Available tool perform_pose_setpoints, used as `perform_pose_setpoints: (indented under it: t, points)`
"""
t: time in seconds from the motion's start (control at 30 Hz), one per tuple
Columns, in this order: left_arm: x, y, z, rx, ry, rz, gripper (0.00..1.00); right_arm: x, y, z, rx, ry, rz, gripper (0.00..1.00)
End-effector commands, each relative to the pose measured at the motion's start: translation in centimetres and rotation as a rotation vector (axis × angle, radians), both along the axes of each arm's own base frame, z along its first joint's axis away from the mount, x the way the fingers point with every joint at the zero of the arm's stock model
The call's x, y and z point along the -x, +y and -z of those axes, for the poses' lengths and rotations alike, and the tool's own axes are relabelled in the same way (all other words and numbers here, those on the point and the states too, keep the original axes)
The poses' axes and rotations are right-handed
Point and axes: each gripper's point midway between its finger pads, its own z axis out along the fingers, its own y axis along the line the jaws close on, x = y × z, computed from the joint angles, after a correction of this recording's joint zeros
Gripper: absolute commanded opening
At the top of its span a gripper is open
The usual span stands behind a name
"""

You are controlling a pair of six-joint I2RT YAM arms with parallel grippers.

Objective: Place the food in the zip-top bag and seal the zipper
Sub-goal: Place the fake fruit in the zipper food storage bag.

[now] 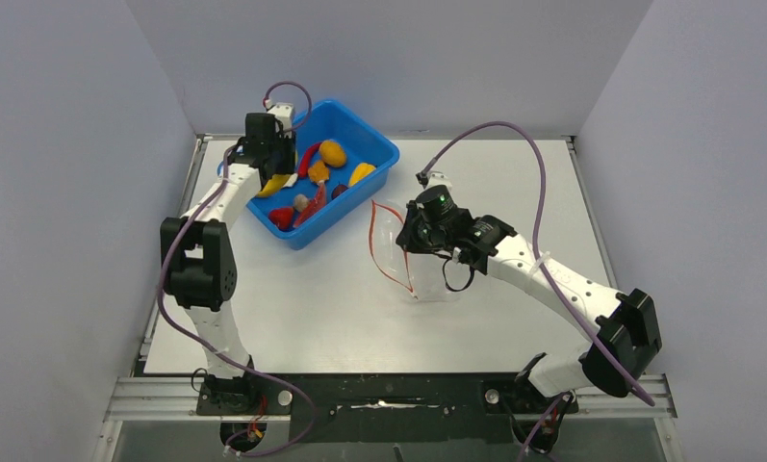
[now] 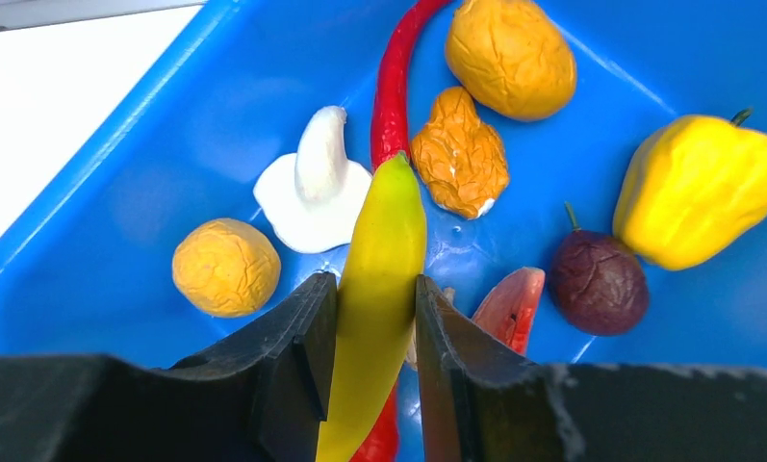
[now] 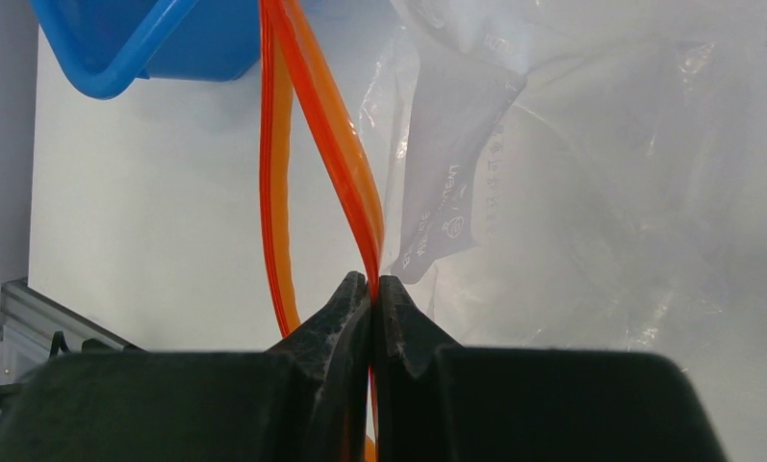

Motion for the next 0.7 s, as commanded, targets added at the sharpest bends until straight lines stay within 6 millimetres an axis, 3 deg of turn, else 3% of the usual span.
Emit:
perform_pose_setpoints:
  t: [0.0,0.27,0.5,0.67]
  points:
    - [0.7,0.4,-5.5,0.053,-0.114,-0.055,0.04,-0.1,1.4,-2.8,-0.104,-0.058,-0.017,0.0]
    - [3.8,-2.4,-11.4,0.27,-0.211,0.009,0.03,0.1,3.1,-3.9,-0.189,-0.035,-0.041,0.0]
    - [8.6,-5.9,-16.8,0.531,-0.298,0.131,0.0,0.4,3.7,-4.3,-0.253,-0.004,-0.027,0.0]
    - [12.2,-7.9,-19.5,0.705,-0.321,0.222,0.0,0.7,4.6,-4.5,-0.318,0.023,-0.034,0.0]
